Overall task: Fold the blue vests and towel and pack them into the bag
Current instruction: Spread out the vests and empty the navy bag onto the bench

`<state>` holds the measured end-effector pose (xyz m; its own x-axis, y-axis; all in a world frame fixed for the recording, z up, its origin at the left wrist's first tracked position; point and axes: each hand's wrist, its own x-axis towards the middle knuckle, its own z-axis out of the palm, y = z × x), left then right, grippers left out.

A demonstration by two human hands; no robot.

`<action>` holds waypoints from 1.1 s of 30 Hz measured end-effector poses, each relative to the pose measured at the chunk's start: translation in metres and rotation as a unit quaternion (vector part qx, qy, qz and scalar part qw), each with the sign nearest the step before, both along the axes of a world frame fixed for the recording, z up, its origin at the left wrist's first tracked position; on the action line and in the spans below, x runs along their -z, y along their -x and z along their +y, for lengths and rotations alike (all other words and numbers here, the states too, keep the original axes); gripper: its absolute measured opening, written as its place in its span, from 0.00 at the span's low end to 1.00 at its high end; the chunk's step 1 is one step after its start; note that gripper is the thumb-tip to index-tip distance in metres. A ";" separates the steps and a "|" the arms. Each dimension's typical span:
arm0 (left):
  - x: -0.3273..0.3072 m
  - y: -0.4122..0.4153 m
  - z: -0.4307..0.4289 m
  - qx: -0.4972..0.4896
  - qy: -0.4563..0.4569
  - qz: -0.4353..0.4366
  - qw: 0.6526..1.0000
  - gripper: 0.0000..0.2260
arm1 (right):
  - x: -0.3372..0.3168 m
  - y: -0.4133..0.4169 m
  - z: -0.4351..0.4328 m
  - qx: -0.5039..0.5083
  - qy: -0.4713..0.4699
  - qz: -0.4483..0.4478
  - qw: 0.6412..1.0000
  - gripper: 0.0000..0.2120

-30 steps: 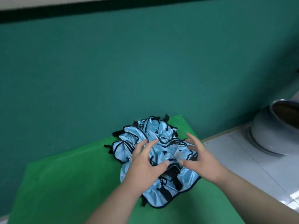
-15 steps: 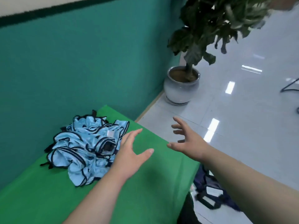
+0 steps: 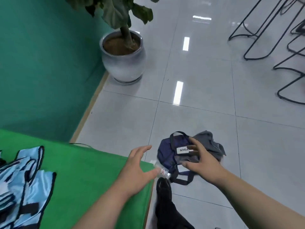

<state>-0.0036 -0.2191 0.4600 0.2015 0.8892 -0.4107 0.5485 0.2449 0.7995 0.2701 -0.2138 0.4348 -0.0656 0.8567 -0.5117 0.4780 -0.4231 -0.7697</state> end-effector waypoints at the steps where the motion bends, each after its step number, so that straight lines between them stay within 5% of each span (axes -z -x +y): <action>1: 0.014 -0.009 0.015 0.013 0.013 0.004 1.000 0.31 | 0.013 -0.012 0.008 0.013 0.015 -0.003 1.000 0.44; 17: 0.178 -0.084 0.132 0.103 0.159 0.021 0.982 0.33 | 0.160 -0.104 0.085 0.073 0.091 -0.083 0.990 0.45; 33: 0.386 -0.132 0.168 0.304 0.157 0.119 0.932 0.39 | 0.355 -0.163 0.095 0.002 0.101 -0.194 0.976 0.48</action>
<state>0.1289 -0.0515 0.0741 0.4997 0.4678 -0.7290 0.8146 0.0323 0.5791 0.4336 -0.1193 0.0793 0.1694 0.7355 -0.6560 0.7154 -0.5496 -0.4314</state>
